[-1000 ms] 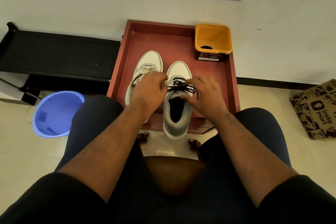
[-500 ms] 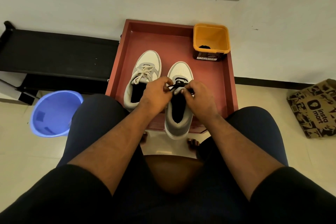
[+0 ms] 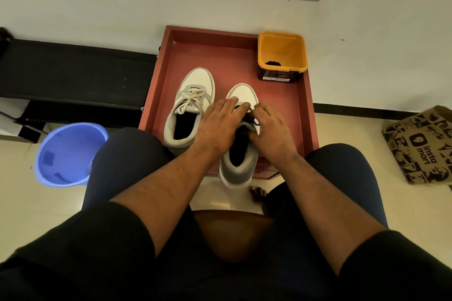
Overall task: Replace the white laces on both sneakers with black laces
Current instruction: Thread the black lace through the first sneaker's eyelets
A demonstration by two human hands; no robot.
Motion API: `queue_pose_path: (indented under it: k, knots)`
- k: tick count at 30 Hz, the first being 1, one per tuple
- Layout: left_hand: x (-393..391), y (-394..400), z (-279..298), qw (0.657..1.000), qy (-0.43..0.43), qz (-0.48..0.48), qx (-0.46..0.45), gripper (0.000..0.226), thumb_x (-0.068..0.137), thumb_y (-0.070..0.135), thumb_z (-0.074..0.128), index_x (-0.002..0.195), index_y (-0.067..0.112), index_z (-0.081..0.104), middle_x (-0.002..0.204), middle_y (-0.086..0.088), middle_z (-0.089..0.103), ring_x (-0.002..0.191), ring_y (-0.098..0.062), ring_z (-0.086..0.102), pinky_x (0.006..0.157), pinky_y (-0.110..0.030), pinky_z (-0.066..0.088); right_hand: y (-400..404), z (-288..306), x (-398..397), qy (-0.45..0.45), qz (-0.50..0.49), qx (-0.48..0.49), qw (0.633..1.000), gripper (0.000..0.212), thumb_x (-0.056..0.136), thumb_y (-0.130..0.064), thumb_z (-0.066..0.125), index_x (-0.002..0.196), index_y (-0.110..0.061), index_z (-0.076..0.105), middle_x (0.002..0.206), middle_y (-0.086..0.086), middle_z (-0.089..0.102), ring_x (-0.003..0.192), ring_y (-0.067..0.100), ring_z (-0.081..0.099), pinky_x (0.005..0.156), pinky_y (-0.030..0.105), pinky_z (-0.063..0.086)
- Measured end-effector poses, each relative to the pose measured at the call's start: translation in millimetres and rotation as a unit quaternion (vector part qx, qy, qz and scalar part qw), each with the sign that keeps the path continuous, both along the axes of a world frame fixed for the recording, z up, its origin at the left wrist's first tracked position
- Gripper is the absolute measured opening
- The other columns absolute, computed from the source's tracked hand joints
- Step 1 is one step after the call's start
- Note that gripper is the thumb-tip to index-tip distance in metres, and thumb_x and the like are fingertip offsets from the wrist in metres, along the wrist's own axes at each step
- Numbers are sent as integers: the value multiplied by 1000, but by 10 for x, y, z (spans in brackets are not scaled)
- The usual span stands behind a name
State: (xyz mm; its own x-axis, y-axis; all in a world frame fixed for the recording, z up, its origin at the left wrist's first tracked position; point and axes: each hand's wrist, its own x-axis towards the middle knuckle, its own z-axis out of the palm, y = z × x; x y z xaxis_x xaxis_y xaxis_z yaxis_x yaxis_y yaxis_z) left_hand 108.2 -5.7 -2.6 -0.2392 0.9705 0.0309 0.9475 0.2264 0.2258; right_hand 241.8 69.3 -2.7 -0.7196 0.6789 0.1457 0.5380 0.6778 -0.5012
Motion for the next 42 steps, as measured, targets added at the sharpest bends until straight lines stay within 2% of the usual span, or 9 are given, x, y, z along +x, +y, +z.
queue_pose_path:
  k: [3,10,15,19,24,31,37,39,42]
  knots:
    - [-39,45,28,991,-126,0,-45,48,93,15,51,139,21,39,128,-9,57,110,-32,58,88,-45,49,-1,19,-33,-4,-1,-27,1000,9,89,-12,59,98,-10,61,99,3,61,90,17,55,76,31,50]
    - [-14,2,-33,987,-151,54,-2,33,95,15,44,128,13,49,112,-11,64,99,-32,62,80,-43,49,80,-26,2,18,-18,-93,995,18,91,-25,63,104,-13,59,100,-2,62,91,12,55,76,25,46]
    - [12,-18,-41,994,-104,35,-21,68,92,23,55,151,18,21,145,-9,42,123,-30,50,94,-44,45,120,-92,71,-11,-35,-109,993,92,67,-34,84,143,-31,32,144,-3,37,128,14,34,102,28,29]
    - [19,74,-33,999,26,-26,-30,81,85,22,66,152,23,20,156,-9,22,141,-32,27,111,-45,29,176,-204,40,0,-46,-193,980,115,63,-33,85,152,-29,13,158,-1,19,147,20,14,116,39,22]
    - [-3,208,5,997,-39,-29,-66,44,90,14,54,134,15,48,126,-8,59,108,-32,61,87,-44,51,118,-278,-54,3,-35,-307,951,110,66,-27,77,154,-25,11,148,2,37,135,18,39,111,37,37]
    - [-184,309,114,978,-186,46,-87,31,78,10,58,101,20,76,89,-8,73,85,-27,67,73,-31,55,91,-464,-76,-52,-16,-277,959,98,77,0,58,154,-22,2,159,7,16,147,25,14,118,48,23]
    - [-110,134,88,966,-242,66,-64,79,80,20,66,151,25,30,150,-10,40,135,-26,43,108,-36,39,36,-440,-90,6,-38,-254,966,90,82,-12,59,153,-24,6,156,12,19,143,29,24,114,45,32]
    - [-119,58,63,966,-229,85,-79,90,79,22,68,153,23,17,146,-13,42,130,-31,46,102,-40,43,20,-407,-122,28,-43,-250,967,83,83,-9,55,153,-20,11,152,12,27,140,27,29,114,42,32]
    - [-85,-37,49,965,-204,146,-74,64,83,23,63,141,18,36,117,-9,62,106,-31,61,82,-37,49,-10,-365,-166,62,-58,-241,967,71,86,-4,49,151,-14,23,144,7,41,133,18,38,114,31,30]
